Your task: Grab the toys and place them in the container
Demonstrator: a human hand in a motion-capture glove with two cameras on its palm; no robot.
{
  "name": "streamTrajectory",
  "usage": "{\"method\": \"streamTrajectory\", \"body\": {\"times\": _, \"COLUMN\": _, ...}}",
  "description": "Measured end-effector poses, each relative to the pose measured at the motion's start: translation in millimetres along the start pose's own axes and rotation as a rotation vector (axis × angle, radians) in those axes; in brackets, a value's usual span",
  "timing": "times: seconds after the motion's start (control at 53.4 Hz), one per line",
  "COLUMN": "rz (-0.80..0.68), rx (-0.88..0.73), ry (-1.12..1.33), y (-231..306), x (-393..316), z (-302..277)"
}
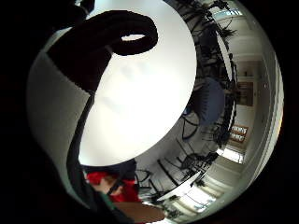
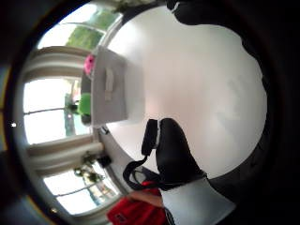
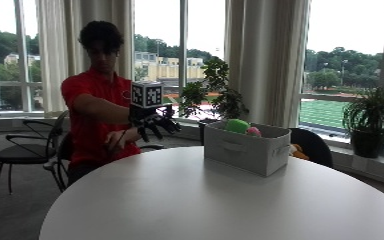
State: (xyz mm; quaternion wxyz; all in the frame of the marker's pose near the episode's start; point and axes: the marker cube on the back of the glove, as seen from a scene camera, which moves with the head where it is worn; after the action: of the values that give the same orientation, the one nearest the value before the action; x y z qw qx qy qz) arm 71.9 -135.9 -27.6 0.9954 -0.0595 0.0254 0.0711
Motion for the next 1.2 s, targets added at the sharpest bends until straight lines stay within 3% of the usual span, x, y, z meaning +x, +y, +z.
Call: {"method": "streamTrajectory", "body": {"times": 1.198, "rz": 0.018, "rx": -0.002, "ry": -0.014, "y": 10, "x": 7, "z": 6}}
